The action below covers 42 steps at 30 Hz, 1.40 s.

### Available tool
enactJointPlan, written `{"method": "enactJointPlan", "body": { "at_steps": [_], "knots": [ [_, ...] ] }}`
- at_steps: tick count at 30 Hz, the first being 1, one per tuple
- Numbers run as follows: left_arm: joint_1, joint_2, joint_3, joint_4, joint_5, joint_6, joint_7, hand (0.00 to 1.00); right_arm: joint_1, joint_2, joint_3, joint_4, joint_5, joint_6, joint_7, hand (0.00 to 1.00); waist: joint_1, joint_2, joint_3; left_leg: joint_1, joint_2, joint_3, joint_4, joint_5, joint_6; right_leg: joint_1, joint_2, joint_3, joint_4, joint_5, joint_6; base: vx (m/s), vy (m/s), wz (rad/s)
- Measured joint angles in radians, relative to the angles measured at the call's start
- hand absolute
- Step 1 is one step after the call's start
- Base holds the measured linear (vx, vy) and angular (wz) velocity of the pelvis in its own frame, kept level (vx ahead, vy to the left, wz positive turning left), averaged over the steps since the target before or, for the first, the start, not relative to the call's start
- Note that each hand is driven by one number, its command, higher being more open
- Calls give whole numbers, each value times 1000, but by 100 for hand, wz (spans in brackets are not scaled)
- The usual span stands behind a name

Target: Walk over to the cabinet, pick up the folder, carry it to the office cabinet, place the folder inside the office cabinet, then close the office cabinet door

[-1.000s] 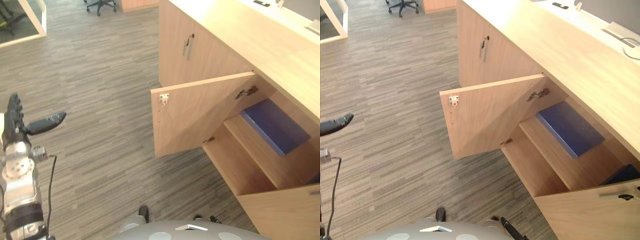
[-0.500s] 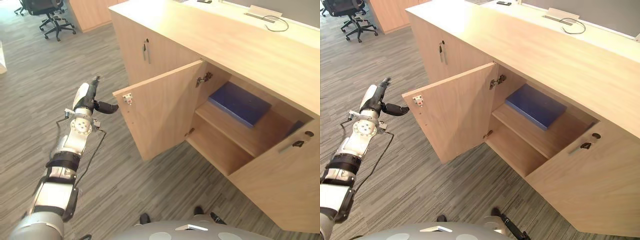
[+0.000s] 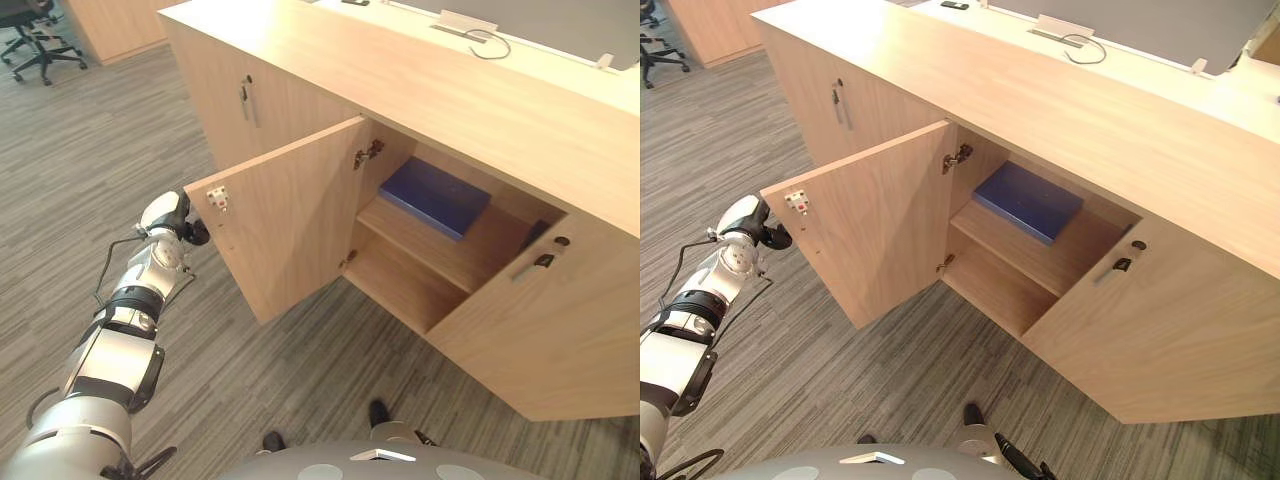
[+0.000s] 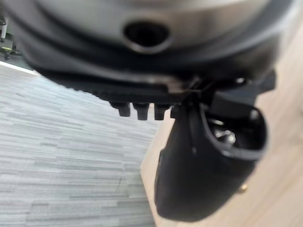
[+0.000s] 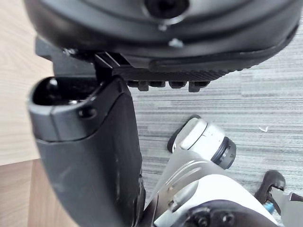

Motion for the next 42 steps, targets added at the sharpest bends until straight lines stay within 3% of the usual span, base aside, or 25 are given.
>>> {"method": "enactJointPlan", "body": {
  "at_steps": [3, 8, 10, 13, 15, 16, 20, 23, 27, 32, 35, 36, 37, 38, 39, 40, 42],
  "knots": [
    [9, -10, -147, -74, 36, 11, -25, 100, -11, -20, -40, 51, -1, 7, 1, 100, 2, -5, -1, -1, -17, -17, 1, -3, 5, 9, -13, -21, 0, 0, 0, 32, 11, 19],
    [124, 35, -299, -415, 105, 10, -50, 100, -8, -26, -97, 83, -11, 25, -3, 100, 26, -8, -4, -4, -29, -49, 4, -12, 21, 23, -34, -34, 4, 14, 22, 23, 17, 23],
    [164, 46, -396, -571, 149, -28, -68, 100, -11, -26, -108, 89, -20, 24, -4, 100, 27, -10, -5, -4, -41, -67, 4, -18, 32, 29, -46, -43, 13, 32, 45, -13, 67, 22],
    [179, 33, -518, -715, 216, -96, -83, 100, -26, -26, -106, 92, -19, 24, -5, 100, 21, -14, -9, -4, -44, -61, 3, -27, 48, 12, -47, -51, 23, 67, 48, -24, 59, -14],
    [181, -11, -520, -754, 224, -122, -83, 100, -36, -26, -105, 92, -19, 23, -6, 100, 6, -19, -12, -6, -46, -43, 3, -31, 53, 6, -46, -54, 20, 89, 50, 5, 42, -29],
    [181, -40, -525, -791, 226, -139, -82, 100, -41, -26, -103, 92, -19, 22, -9, 100, -20, -19, -15, -5, -47, -35, 3, -35, 56, 2, -46, -54, 20, 98, 51, 34, 34, -21],
    [181, -206, -589, -938, 225, -294, -55, 100, -25, -26, -82, 95, -19, 22, -30, 100, -75, -15, -62, 3, -47, -1, 5, -45, 62, -13, -40, -37, 18, 99, 51, 90, 4, -29],
    [180, -336, -650, -997, 216, -374, -46, 100, -17, -25, -74, 98, -19, 22, -37, 100, -86, 0, -71, 23, -33, 15, 5, -52, 54, -9, -22, -23, 19, 112, 49, 101, -47, -29],
    [189, -391, -693, -991, 181, -406, -62, 100, -7, -27, -73, 102, -19, 21, -44, 100, -85, 18, -82, 33, -16, 15, 4, -73, 43, -5, -9, -23, 23, 114, 46, 14, -62, -10],
    [286, -391, -692, -913, 53, -376, -146, 100, -7, -50, -78, 99, -19, 19, -46, 100, -82, 49, -64, 33, -17, -9, 0, -74, 48, -4, -11, -28, 41, 103, 37, -36, -60, 7],
    [399, -391, -667, -876, -76, -340, -194, 100, -14, -49, -74, 92, -21, 21, -46, 100, -77, 45, -58, 36, -17, -6, 0, -72, 47, -35, -10, -35, 100, 60, 43, -32, -79, -7],
    [464, -392, -624, -860, -169, -316, -219, 100, -26, -48, -70, 93, -39, 22, -45, 100, -74, 37, -51, 42, -14, 6, 0, -71, 46, -58, -6, -94, 122, 45, 22, -63, -160, -57],
    [531, -392, -548, -843, -284, -289, -245, 100, -45, -46, -61, 94, -42, 26, -43, 100, -53, 19, -31, 58, -9, 50, 0, -67, 37, -71, -17, -251, 134, 8, -36, -72, -149, -74],
    [558, -397, -506, -827, -339, -275, -252, 100, -54, -47, -56, 94, -45, 27, -41, 100, -43, 10, -20, 65, -8, 72, 0, -68, 35, -65, -32, -324, 135, -22, -72, -79, -133, -76],
    [598, -412, -432, -789, -463, -219, -267, 100, -58, -54, -57, 91, -62, 26, -39, 100, -40, 22, -13, 63, 13, 86, 0, -71, 29, -58, -69, -517, 158, -51, -113, -27, -68, -62],
    [625, -405, -373, -773, -533, -190, -272, 100, -56, -55, -57, 92, -70, 27, -40, 100, -26, 17, -11, 62, 26, 104, 0, -70, 20, -55, -84, -599, 159, -52, -114, 46, -72, -67],
    [680, -389, -234, -695, -606, -182, -261, 100, -47, -52, -25, 93, -80, 29, -35, 100, -9, 2, -8, 73, 61, 141, 2, -66, -15, -39, -40, -586, 115, -5, -73, 92, -146, -70]
  ]
}}
